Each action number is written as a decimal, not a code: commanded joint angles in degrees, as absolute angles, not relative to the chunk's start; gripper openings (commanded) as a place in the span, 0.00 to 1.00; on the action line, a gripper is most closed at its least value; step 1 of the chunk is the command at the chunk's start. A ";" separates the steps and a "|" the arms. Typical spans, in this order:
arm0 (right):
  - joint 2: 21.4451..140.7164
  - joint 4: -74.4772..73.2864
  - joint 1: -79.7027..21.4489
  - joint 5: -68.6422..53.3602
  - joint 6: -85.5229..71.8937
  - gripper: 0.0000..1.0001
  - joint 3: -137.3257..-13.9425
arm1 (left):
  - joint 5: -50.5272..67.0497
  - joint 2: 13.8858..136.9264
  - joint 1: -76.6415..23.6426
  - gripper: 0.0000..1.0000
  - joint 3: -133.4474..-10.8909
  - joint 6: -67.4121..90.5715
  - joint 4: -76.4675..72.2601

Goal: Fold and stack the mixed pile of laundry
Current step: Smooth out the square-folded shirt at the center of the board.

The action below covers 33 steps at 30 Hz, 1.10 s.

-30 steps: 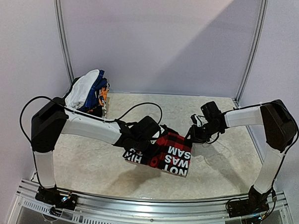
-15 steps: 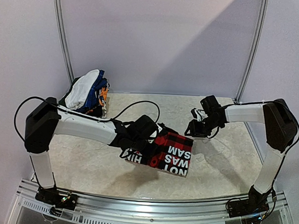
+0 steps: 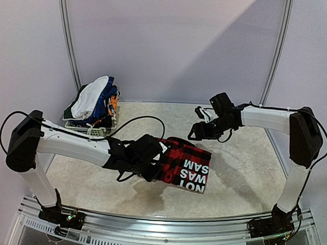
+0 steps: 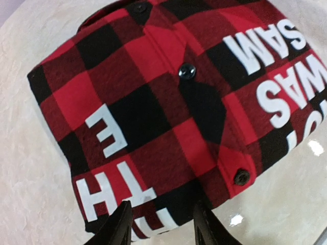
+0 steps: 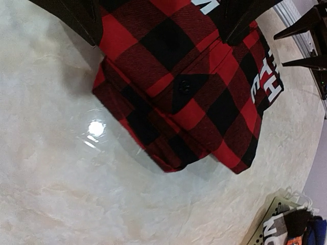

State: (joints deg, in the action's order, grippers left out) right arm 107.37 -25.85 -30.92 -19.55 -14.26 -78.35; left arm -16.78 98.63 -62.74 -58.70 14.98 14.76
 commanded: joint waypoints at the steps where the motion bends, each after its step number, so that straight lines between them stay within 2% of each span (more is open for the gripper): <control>1: 108.83 -28.21 -36.48 -18.13 -13.93 0.79 -79.50 | -21.50 95.77 -62.92 0.42 -55.83 15.59 16.71; 4: 107.89 -27.19 -40.71 -17.06 -17.13 0.77 -78.58 | -24.15 94.47 -61.51 0.43 -54.79 15.47 18.23; 11: 106.26 -24.94 -49.07 -14.71 -25.46 0.70 -78.59 | -21.84 92.83 -57.21 0.43 -50.55 15.30 16.19; 19: 108.14 -17.89 -50.71 -16.38 -31.11 0.56 -76.14 | -21.25 97.82 -54.94 0.40 -49.74 16.35 12.70; 33: 115.42 -19.28 -48.70 -10.63 -31.76 0.54 -74.10 | -20.50 94.67 -56.37 0.38 -46.04 22.86 18.77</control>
